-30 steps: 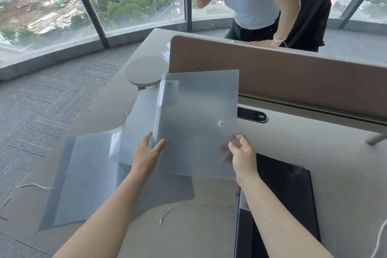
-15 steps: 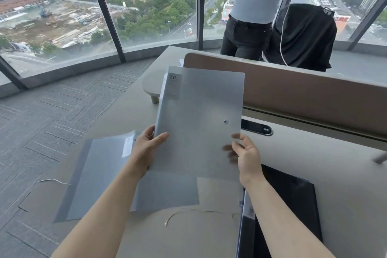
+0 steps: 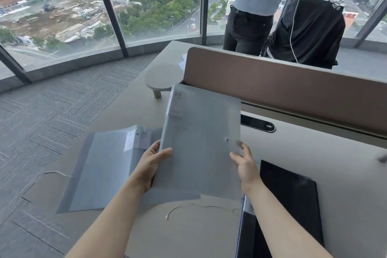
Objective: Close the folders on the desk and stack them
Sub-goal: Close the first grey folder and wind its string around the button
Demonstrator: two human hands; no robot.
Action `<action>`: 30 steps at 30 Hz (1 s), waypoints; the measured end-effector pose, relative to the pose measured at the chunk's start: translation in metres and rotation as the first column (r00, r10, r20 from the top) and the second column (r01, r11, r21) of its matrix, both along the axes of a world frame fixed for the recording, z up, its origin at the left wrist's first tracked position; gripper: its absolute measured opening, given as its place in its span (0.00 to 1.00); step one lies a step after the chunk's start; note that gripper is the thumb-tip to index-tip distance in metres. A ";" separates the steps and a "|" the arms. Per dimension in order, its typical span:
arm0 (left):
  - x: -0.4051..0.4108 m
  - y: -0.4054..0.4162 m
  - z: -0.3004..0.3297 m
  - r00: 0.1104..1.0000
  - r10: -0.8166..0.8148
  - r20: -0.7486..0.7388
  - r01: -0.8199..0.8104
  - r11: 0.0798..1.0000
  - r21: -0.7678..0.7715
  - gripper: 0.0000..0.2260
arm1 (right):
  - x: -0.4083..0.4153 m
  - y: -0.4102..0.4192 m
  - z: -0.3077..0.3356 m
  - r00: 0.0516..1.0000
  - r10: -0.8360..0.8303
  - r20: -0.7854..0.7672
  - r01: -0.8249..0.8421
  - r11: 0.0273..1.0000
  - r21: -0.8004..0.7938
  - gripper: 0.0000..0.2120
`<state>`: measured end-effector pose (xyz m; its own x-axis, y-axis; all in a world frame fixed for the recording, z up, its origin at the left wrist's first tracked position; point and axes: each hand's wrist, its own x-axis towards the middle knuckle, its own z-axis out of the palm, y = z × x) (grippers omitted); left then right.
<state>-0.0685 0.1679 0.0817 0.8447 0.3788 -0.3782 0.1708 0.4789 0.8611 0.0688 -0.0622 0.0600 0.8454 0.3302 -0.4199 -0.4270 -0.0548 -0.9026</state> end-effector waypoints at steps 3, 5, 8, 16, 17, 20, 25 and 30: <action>-0.009 -0.003 -0.015 0.998 0.016 -0.053 -0.016 1.000 -0.009 0.17 | -0.005 -0.003 -0.014 0.999 -0.002 -0.047 0.000 0.998 -0.056 0.22; -0.015 -0.005 -0.027 0.995 0.032 -0.096 -0.033 0.999 -0.005 0.17 | -0.010 -0.002 -0.023 0.998 0.017 -0.058 -0.024 0.993 -0.118 0.23; -0.026 -0.007 -0.047 0.985 0.069 -0.157 -0.069 0.998 0.005 0.16 | -0.015 0.001 -0.036 0.997 0.068 -0.035 -0.075 0.965 -0.253 0.22; -0.062 -0.008 -0.098 0.936 0.144 -0.321 -0.142 0.989 0.029 0.14 | -0.031 0.003 -0.052 0.920 0.388 -0.058 -0.344 0.726 -0.596 0.18; -0.067 -0.008 -0.105 0.922 0.165 -0.350 -0.160 0.986 0.042 0.14 | -0.033 0.003 -0.055 0.902 0.426 -0.068 -0.370 0.681 -0.632 0.17; -0.078 -0.009 -0.121 0.886 0.208 -0.415 -0.189 0.978 0.086 0.12 | -0.036 0.003 -0.063 0.859 0.507 -0.071 -0.401 0.579 -0.710 0.15; -0.081 -0.012 -0.130 0.835 0.265 -0.482 -0.161 0.956 0.247 0.08 | -0.040 0.005 -0.078 0.823 0.560 -0.097 -0.422 0.489 -0.763 0.08; -0.073 -0.019 -0.124 0.754 0.339 -0.563 0.058 0.819 0.570 0.25 | -0.041 0.005 -0.087 0.801 0.585 -0.125 -0.400 0.368 -0.839 0.07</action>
